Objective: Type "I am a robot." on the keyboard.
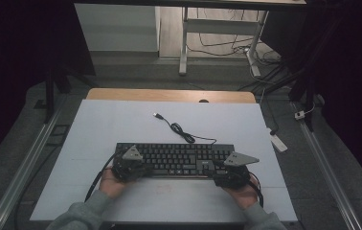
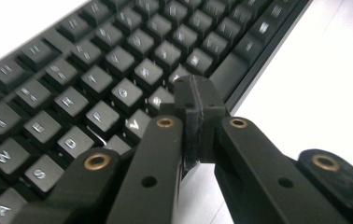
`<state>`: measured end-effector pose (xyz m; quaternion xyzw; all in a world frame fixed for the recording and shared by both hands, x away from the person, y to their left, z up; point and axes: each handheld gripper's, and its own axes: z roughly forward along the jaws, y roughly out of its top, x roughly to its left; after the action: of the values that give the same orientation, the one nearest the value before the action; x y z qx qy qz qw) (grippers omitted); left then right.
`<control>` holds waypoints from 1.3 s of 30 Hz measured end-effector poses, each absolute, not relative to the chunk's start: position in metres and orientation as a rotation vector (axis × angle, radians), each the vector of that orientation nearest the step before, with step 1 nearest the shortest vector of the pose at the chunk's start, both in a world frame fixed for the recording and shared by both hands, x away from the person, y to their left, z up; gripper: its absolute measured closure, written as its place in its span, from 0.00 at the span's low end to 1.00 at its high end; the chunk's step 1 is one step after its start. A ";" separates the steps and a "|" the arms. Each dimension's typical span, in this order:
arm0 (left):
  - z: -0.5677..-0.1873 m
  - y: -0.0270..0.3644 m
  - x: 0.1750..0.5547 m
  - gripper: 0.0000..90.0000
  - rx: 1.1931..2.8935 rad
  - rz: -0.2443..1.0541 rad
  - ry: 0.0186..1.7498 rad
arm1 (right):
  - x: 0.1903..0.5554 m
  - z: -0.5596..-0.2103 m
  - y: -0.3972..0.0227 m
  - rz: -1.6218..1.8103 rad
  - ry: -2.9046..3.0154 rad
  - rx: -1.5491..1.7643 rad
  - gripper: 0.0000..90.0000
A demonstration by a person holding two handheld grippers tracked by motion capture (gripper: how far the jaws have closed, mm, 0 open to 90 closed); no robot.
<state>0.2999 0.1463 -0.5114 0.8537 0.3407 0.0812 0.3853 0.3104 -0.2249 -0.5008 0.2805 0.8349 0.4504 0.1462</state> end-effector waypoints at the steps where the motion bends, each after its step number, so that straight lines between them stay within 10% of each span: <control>1: -0.510 0.148 0.299 0.93 2.162 0.207 0.870 | 0.310 -0.501 -0.225 1.296 2.404 0.809 0.52; 16: -0.494 0.180 0.297 0.45 2.052 0.244 0.977 | 0.311 -0.503 -0.223 1.302 2.409 0.798 0.52; 39: -0.491 0.195 0.300 0.51 2.024 0.276 1.041 | 0.311 -0.504 -0.222 1.277 2.419 0.784 0.52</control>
<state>0.2997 0.1950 -0.4910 0.8044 0.4139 0.1096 0.4119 0.3114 -0.2218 -0.5038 0.2725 0.8408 0.4440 0.1472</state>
